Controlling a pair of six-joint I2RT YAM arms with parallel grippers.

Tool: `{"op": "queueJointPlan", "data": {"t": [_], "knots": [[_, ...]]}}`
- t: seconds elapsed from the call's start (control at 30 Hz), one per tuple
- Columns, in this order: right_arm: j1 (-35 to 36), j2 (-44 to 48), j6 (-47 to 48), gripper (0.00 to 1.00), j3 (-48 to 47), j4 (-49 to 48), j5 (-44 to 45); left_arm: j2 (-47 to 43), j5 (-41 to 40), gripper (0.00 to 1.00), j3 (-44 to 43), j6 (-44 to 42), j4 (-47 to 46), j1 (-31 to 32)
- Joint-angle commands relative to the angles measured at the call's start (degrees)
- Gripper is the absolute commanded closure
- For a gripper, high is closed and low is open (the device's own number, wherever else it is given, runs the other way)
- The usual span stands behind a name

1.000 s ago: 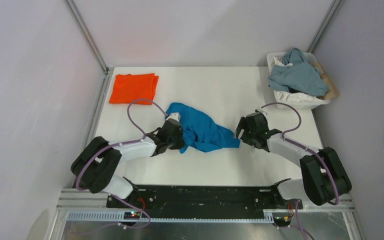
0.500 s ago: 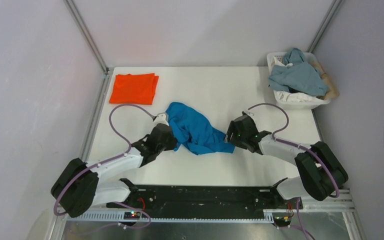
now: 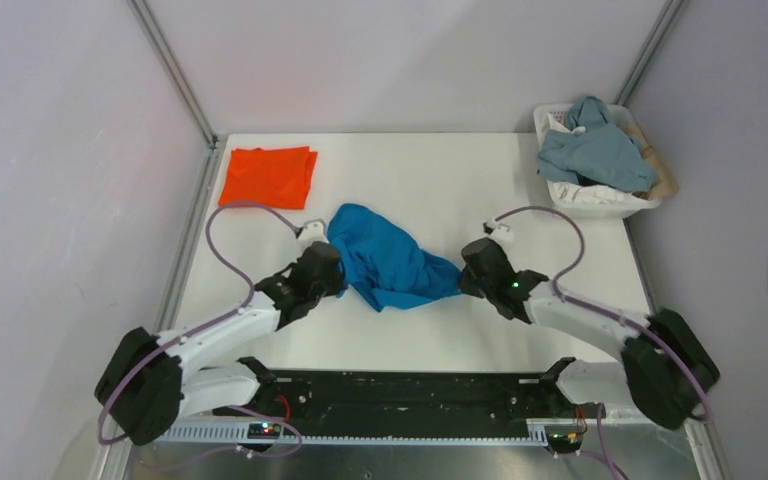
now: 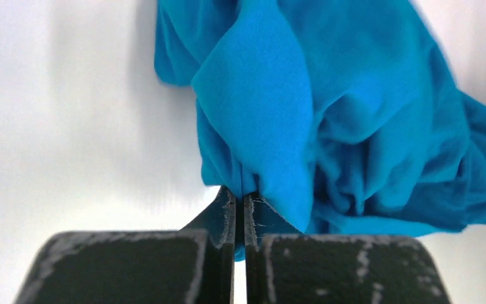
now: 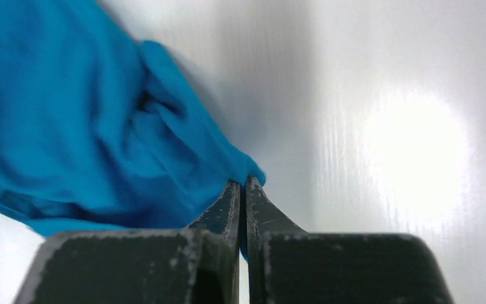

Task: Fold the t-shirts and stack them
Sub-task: Flatten out the tshirt

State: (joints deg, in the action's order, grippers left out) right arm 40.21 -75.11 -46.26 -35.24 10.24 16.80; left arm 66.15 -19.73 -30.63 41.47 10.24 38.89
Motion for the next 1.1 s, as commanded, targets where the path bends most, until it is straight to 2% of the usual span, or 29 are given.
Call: {"op": "queueJointPlan", "data": {"t": [0.0, 0.1, 0.2, 0.33, 0.47, 0.57, 0.67, 0.77, 0.9, 0.97, 1.07], "knots": [[-2.2, 13.8, 3.6, 1.00, -2.4, 1.2, 10.8, -7.4, -11.8, 1.00, -7.8, -2.1, 6.7, 0.3], [-6.1, 21.3, 6.8, 1.00, -4.5, 2.3, 9.5, -12.0, -17.4, 1.00, -13.8, -4.9, 9.1, 0.3], [-11.0, 28.2, 9.8, 1.00, -7.6, 1.8, 4.4, -14.3, -19.3, 1.00, -22.3, -8.6, 9.9, 0.2], [-13.6, 31.0, 15.0, 1.00, -15.2, 1.1, 1.4, -14.7, -21.0, 1.00, -31.4, -14.6, 9.8, 0.2], [-16.1, 29.6, 18.4, 1.00, -22.7, 0.2, 1.9, -12.3, -24.9, 1.00, -39.5, -20.5, 9.7, 0.2], [-20.2, 24.7, 20.0, 1.00, -28.8, -0.7, 0.7, -8.5, -25.9, 1.00, -44.5, -23.5, 9.6, -2.3], [-24.0, 19.1, 20.5, 1.00, -33.7, -3.9, -4.5, -1.8, -15.1, 1.00, -50.2, -23.1, 9.7, -8.7], [-26.9, 10.8, 21.2, 1.00, -39.6, -7.3, -8.2, 7.5, -11.5, 1.00, -57.7, -25.2, 9.6, -13.7], [-28.7, 0.3, 22.9, 1.00, -55.2, -4.6, -10.2, 16.7, -5.0, 1.00, -74.3, -30.2, 9.7, -15.6], [-29.2, -3.5, 23.2, 1.00, -65.1, -2.6, -10.3, 19.9, -3.3, 1.00, -80.9, -31.2, 9.7, -15.8], [-29.8, -6.7, 23.4, 1.00, -72.5, 0.9, -11.1, 22.3, -1.4, 1.00, -87.4, -32.3, 9.8, -16.4]]}}
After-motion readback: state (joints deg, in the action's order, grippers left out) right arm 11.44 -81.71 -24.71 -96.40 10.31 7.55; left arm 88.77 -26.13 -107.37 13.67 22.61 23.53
